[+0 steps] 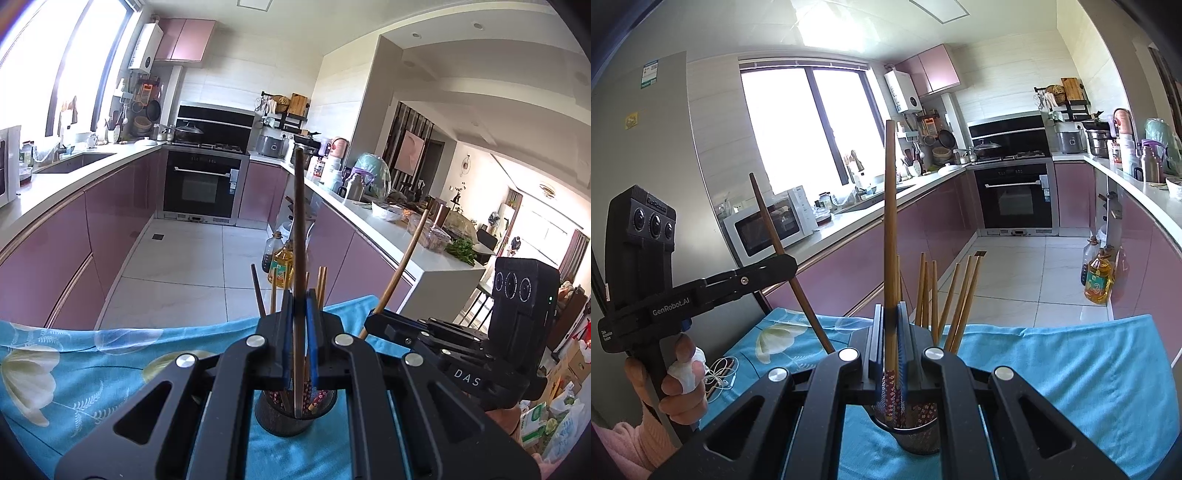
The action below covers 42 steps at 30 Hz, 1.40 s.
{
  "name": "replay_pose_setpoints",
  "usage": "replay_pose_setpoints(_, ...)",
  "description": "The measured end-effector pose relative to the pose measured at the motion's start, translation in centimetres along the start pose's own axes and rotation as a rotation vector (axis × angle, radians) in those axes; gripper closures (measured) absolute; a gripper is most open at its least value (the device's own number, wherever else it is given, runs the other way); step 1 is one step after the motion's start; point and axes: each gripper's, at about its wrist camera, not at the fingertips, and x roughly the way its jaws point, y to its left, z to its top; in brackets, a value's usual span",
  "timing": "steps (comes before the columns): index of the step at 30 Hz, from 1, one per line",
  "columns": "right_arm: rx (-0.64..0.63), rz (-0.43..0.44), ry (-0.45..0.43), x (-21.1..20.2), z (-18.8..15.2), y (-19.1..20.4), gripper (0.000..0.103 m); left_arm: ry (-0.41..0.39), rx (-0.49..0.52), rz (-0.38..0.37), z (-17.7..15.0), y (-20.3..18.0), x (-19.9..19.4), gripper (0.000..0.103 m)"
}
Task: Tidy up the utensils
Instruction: 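Lower the held chopsticks into the mesh cup with both tools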
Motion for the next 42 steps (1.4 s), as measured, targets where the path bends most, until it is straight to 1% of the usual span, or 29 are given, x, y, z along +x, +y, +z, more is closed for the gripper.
replay_pose_setpoints(5,0.003,-0.009,0.009,0.5,0.0,-0.3,0.097,-0.006,0.009,0.006,0.2,-0.2,0.2,0.096)
replay_pose_setpoints(8,0.005,-0.013,0.018,0.8,-0.2,-0.4,0.097,0.007,0.021,0.023,0.0,-0.2,0.6,0.096)
replay_pose_setpoints(13,0.007,-0.019,0.034,1.5,-0.4,-0.4,0.097,0.036,0.019,0.027,0.2,0.0,1.9,0.096)
replay_pose_setpoints(23,0.013,-0.028,0.059,2.4,-1.0,-0.8,0.097,0.085,0.026,0.036,-0.7,0.4,3.3,0.096)
replay_pose_setpoints(42,0.027,-0.044,0.087,3.5,-1.9,-1.7,0.097,0.130,0.026,0.043,-1.9,0.5,4.8,0.096)
